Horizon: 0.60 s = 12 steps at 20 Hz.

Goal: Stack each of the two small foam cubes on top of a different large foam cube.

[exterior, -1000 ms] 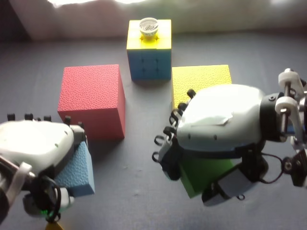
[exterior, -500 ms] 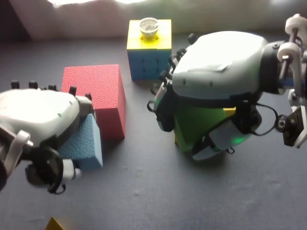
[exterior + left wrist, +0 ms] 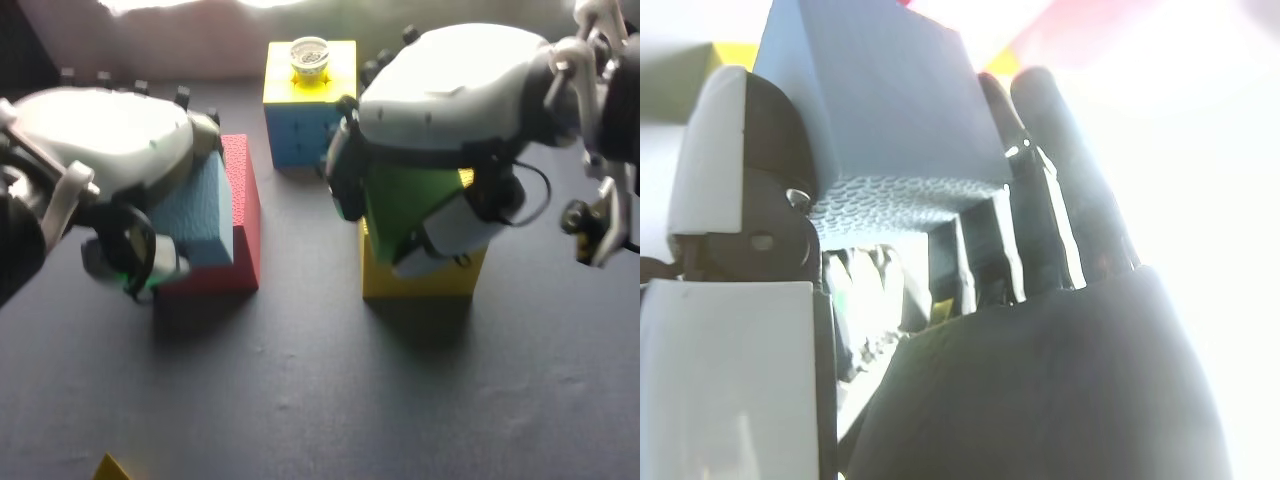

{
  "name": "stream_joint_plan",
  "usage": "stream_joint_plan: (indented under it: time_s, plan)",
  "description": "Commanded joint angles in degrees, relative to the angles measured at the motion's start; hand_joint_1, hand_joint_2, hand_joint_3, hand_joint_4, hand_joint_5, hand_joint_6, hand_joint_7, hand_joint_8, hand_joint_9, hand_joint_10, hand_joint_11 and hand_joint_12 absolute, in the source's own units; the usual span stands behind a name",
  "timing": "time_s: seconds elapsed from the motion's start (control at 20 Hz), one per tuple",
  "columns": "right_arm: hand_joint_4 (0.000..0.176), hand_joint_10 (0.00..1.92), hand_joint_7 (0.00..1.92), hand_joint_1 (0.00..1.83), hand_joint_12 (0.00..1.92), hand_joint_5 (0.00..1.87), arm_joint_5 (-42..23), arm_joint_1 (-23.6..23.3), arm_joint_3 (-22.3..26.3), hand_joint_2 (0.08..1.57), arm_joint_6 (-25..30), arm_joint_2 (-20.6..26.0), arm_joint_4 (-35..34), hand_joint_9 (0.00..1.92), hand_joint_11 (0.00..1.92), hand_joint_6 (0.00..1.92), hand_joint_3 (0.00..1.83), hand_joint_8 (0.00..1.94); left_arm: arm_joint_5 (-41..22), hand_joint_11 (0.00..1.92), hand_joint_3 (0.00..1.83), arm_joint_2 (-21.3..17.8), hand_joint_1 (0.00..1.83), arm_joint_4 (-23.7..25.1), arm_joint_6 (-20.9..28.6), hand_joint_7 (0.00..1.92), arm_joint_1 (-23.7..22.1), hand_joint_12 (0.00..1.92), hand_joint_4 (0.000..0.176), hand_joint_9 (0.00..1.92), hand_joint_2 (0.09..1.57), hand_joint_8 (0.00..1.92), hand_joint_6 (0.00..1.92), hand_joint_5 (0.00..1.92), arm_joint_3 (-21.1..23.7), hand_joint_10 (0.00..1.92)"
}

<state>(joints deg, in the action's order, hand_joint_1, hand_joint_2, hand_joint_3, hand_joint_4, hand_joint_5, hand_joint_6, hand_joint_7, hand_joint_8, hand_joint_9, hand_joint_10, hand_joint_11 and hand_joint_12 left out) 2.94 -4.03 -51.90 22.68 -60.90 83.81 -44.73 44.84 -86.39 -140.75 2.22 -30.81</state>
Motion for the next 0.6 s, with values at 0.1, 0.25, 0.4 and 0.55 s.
stream_joint_plan:
  time_s: [0.1,0.25,0.4,0.55]
  plan:
    - [0.0,0.94,1.05,1.26,1.44,1.03,1.6,-0.6,-2.9,1.09,2.3,-2.2,0.1,0.88,0.58,0.73,0.0,1.08,-3.4,0.25,0.0,0.1,1.16,5.6,-0.3,0.65,-0.4,1.66,0.0,0.46,1.28,1.7,1.22,0.72,-0.1,1.48]
    - [0.0,0.94,1.03,1.25,1.45,0.99,3.1,-0.5,-5.0,1.1,3.7,-3.3,0.1,0.86,0.58,0.81,0.0,1.1,6.8,0.27,0.0,2.0,1.17,-1.6,0.6,0.67,2.2,1.67,0.0,0.48,1.28,1.67,1.2,0.74,-3.8,1.47]
    - [0.0,0.96,1.0,1.24,1.43,1.03,3.5,-0.4,-6.4,1.1,4.8,-4.4,0.1,0.87,0.62,0.77,0.0,1.12,7.2,0.26,0.0,1.5,1.18,3.7,3.7,0.71,4.2,1.69,0.0,0.51,1.26,1.63,1.19,0.73,-3.6,1.46]
    - [0.0,0.87,1.02,1.23,1.45,0.99,3.5,-1.1,-7.1,1.11,5.7,-4.8,0.1,0.9,0.56,0.88,0.0,1.05,8.6,0.29,0.0,1.6,1.18,4.6,4.0,0.7,3.3,1.67,0.0,0.51,1.27,1.66,1.2,0.72,-5.2,1.48]
